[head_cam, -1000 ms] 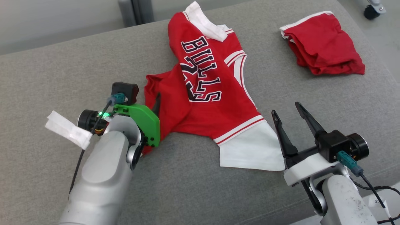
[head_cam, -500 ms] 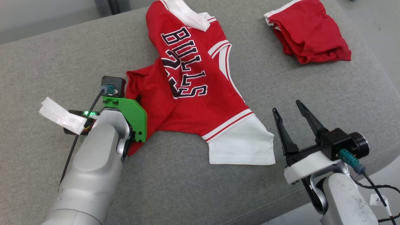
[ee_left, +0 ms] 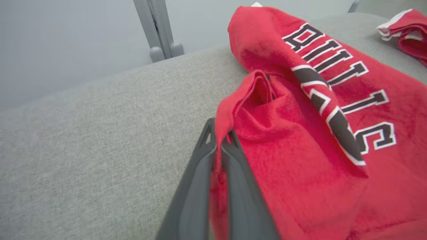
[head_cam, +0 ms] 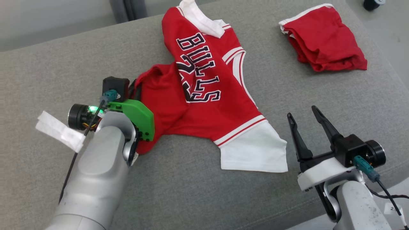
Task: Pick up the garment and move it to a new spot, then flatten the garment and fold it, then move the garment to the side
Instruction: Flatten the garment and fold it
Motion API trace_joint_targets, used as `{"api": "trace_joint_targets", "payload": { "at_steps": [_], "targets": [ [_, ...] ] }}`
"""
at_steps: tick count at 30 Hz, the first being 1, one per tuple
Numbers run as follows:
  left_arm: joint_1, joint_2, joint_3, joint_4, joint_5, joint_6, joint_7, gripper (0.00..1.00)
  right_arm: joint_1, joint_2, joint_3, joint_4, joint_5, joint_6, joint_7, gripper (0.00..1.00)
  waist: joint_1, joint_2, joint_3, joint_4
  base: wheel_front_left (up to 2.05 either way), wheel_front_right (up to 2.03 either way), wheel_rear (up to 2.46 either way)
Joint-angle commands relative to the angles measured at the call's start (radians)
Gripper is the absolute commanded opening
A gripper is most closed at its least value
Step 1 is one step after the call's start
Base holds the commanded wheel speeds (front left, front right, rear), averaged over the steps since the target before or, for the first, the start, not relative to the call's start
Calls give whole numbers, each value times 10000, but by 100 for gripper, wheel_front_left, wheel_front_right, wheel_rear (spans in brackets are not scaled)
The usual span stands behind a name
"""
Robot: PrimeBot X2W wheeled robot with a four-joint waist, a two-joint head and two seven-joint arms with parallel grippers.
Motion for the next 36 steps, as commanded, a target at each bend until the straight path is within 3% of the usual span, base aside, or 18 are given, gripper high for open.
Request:
{"api": "trace_joint_targets", "payload": {
  "at_steps": [1,4,10,17,22,27,36],
  "targets": [
    [327,14,-71,-186,92,-78,-400,0,208,-27,-109,-4,-86,-16,-43,100,0,0,-315,330,0,0,0],
    [718,51,-287,-937,233,-187,-1111,0,428,-27,-387,-3,-244,-16,-43,100,0,0,-619,673,0,0,0],
    [2282,413,-524,-3555,484,-192,-1428,0,822,-29,-636,31,-422,-16,-43,100,0,0,-1239,1158,0,0,0],
    [4361,1220,-941,-7464,733,-246,-1292,0,1132,-26,-787,55,-517,-16,-43,100,0,0,-1693,1435,0,0,0],
    [5171,1753,-735,-9227,389,-52,-416,0,1185,-26,-849,-36,-522,-16,-43,100,0,0,-1671,1461,0,0,0],
    [5393,2240,-133,-8834,-89,67,36,0,942,-26,-731,-64,-443,-16,-43,100,0,0,-1223,1298,0,0,0],
    [4021,2683,832,-5728,-546,109,-469,0,414,-26,-809,-38,-573,-16,-43,100,0,0,-140,953,0,0,0]
  ]
}}
